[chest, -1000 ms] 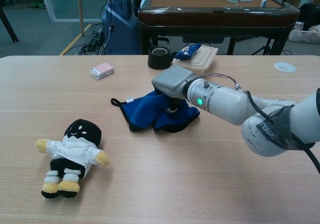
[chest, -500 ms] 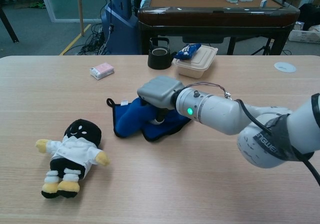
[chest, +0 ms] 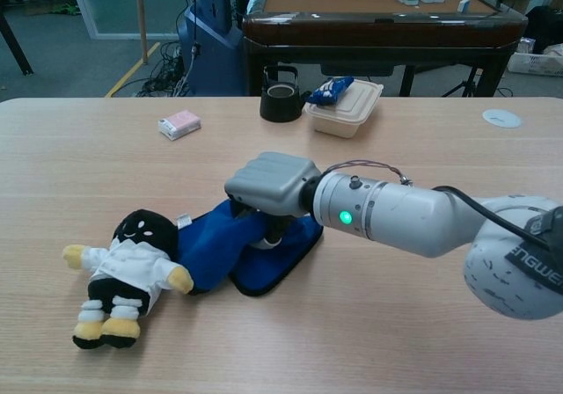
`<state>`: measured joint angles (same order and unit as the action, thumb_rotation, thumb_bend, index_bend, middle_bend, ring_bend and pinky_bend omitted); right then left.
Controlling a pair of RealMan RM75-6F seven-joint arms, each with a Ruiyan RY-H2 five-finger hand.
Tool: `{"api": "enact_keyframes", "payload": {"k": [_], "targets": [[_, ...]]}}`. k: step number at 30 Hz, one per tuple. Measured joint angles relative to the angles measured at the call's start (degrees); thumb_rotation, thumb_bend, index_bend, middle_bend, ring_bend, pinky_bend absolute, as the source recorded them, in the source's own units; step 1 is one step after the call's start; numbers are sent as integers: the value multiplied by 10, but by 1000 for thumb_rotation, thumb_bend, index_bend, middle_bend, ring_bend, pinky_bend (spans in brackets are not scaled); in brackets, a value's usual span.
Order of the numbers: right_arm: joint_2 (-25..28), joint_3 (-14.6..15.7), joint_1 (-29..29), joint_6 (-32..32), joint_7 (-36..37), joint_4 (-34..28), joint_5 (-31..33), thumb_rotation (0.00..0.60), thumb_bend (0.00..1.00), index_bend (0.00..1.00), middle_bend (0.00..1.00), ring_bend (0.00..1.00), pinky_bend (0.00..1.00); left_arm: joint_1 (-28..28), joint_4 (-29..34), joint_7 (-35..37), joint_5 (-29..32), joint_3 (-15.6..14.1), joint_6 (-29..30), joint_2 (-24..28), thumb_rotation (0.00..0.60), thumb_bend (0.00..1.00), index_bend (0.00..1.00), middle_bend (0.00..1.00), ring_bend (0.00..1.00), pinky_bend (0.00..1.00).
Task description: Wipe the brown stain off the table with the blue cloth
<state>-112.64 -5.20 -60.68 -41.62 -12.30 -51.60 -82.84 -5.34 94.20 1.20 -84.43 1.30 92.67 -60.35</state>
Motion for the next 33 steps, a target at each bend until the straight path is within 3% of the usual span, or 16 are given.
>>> {"api": "enact_keyframes", "payload": {"k": [17,22,33], "targets": [[-39,-31,2,46,-29,184,52,600,468,823,669,669,878,1,-2,-1,0,1,-3,-1,600,246,216,116,107,168],[-30,-26,4,40,-6,149,40,600,468,825,671,670,879,2,0,-2,0,1,-4,-1,600,246,216,116,107,167],[45,22,18,16,38,-42,-20,600,468,830,674,674,883,2,0,-3,-2,0,-5,-2,600,246,216,116,107,167]]}}
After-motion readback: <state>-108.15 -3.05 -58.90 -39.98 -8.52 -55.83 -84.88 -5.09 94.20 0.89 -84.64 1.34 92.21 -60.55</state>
